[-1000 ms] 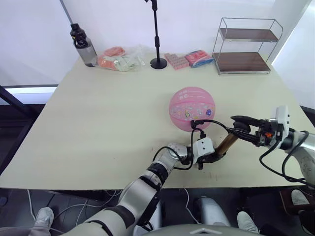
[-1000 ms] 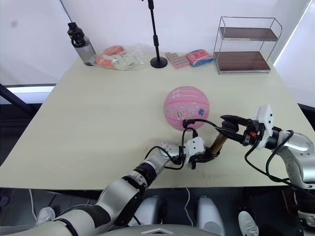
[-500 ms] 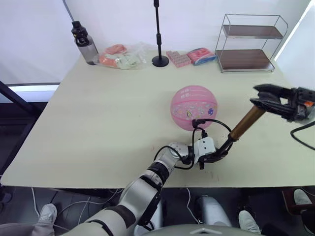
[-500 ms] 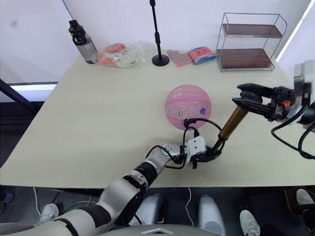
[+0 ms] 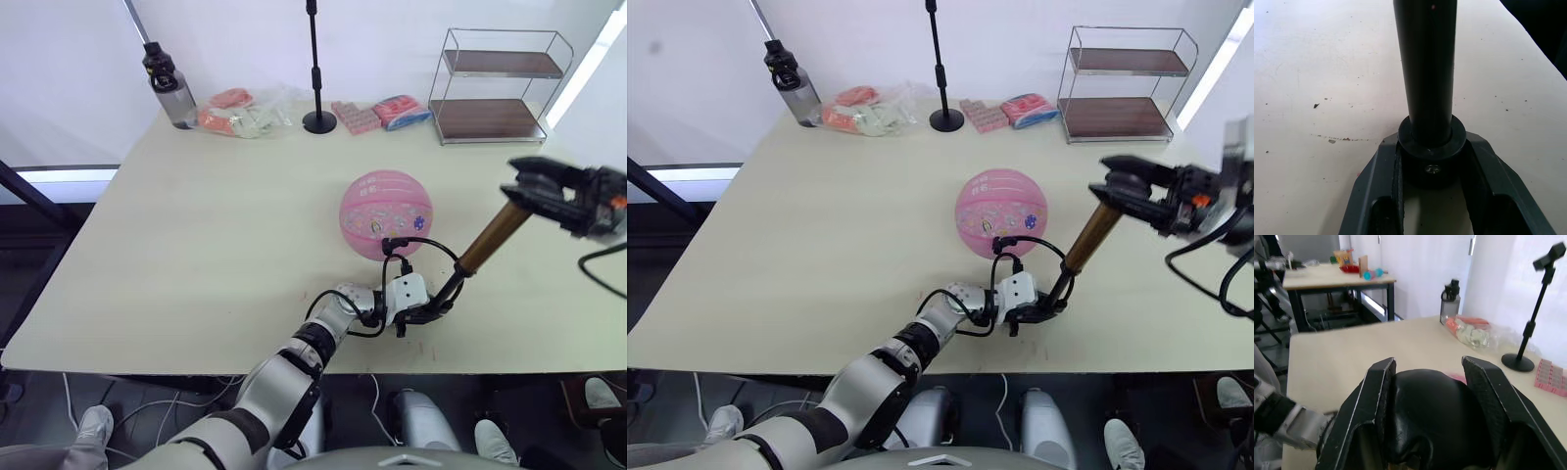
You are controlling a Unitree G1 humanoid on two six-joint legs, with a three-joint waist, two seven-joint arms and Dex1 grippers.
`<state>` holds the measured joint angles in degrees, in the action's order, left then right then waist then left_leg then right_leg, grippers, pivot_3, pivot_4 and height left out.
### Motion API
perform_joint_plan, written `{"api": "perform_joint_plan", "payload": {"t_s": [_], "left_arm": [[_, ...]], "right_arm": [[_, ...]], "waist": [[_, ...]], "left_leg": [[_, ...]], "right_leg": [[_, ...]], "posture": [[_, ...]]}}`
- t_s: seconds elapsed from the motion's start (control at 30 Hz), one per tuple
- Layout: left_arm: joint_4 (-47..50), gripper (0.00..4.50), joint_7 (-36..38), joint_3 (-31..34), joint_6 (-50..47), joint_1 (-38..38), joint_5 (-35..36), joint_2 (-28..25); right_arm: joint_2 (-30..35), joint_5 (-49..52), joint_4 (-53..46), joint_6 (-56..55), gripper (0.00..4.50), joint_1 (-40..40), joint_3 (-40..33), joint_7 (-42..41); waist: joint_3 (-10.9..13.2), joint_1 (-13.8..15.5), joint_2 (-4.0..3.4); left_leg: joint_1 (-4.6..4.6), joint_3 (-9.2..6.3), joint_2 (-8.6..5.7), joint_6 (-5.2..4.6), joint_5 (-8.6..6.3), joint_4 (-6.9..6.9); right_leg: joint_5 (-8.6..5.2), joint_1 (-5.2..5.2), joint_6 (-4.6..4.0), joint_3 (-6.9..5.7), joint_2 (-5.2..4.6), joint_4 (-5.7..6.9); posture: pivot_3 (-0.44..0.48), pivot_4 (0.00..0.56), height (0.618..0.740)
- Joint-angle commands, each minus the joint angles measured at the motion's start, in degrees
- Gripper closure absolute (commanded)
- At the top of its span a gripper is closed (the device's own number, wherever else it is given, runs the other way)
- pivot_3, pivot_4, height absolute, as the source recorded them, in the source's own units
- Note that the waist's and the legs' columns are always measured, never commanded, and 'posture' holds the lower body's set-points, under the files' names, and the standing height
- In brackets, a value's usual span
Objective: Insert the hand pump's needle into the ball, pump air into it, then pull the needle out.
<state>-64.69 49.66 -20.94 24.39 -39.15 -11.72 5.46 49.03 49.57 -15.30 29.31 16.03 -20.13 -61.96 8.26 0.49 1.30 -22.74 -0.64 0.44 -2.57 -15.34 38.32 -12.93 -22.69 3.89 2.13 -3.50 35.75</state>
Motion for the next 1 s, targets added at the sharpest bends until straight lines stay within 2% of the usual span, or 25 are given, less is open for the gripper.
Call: {"api": "perform_joint_plan", "payload": {"t_s": [0.03, 0.43, 0.67, 0.9, 1.0], "left_arm": [[-4.5, 3.42, -0.2, -1.5, -2.8, 2.8, -2.7, -2.1], [-4.3, 3.42, -0.6, -1.4, -2.9, 3.1, -2.7, -2.1], [-4.3, 3.42, -0.7, -1.5, -2.8, 2.9, -2.8, -2.1], [-4.5, 3.42, -0.6, -1.5, -2.8, 2.6, -2.8, -2.3], [-4.4, 3.42, -0.4, -1.5, -2.8, 2.8, -2.8, -2.4]], "right_arm": [[-3.5, -4.7, 1.3, -2.6, 2.75, -3.8, 5.0, -0.2], [-13.8, -16.1, 7.4, -13.6, 2.75, -13.7, 13.5, 0.3], [-17.2, -19.0, 10.7, -16.6, 2.75, -15.3, 14.9, 2.1], [-14.2, -12.1, 6.1, -12.5, 2.75, -10.8, 9.4, 1.2], [-9.8, -6.9, 4.1, -8.6, 2.75, -6.1, 4.6, 1.2]], "waist": [[-0.2, -0.3, 0.15], [-1.0, -0.8, 0.46], [-1.3, -0.8, 0.45], [-1.2, -0.8, 0.34], [-0.9, -0.7, 0.13]], "left_leg": [[0.01, 0.01, 0.0, 0.0, 0.0, 0.0], [0.11, -0.03, 0.04, 0.01, 0.0, -0.02], [0.15, -0.15, 0.07, 0.01, -0.01, -0.03], [0.14, -0.19, 0.07, 0.01, -0.01, -0.02], [0.04, -0.19, 0.03, 0.01, 0.0, -0.01]], "right_leg": [[0.0, 0.0, 0.0, 0.02, 0.04, 0.0], [-0.04, 0.08, -0.07, -0.01, 0.11, 0.02], [-0.07, 0.15, -0.13, -0.15, 0.15, 0.03], [-0.08, 0.16, -0.14, -0.17, 0.17, 0.03], [-0.08, 0.1, -0.15, -0.18, 0.12, 0.02]], "posture": [[0.0, 0.15, 0.74], [0.0, 0.15, 0.74], [0.0, 0.15, 0.74], [0.0, 0.15, 0.74], [0.0, 0.15, 0.74]]}}
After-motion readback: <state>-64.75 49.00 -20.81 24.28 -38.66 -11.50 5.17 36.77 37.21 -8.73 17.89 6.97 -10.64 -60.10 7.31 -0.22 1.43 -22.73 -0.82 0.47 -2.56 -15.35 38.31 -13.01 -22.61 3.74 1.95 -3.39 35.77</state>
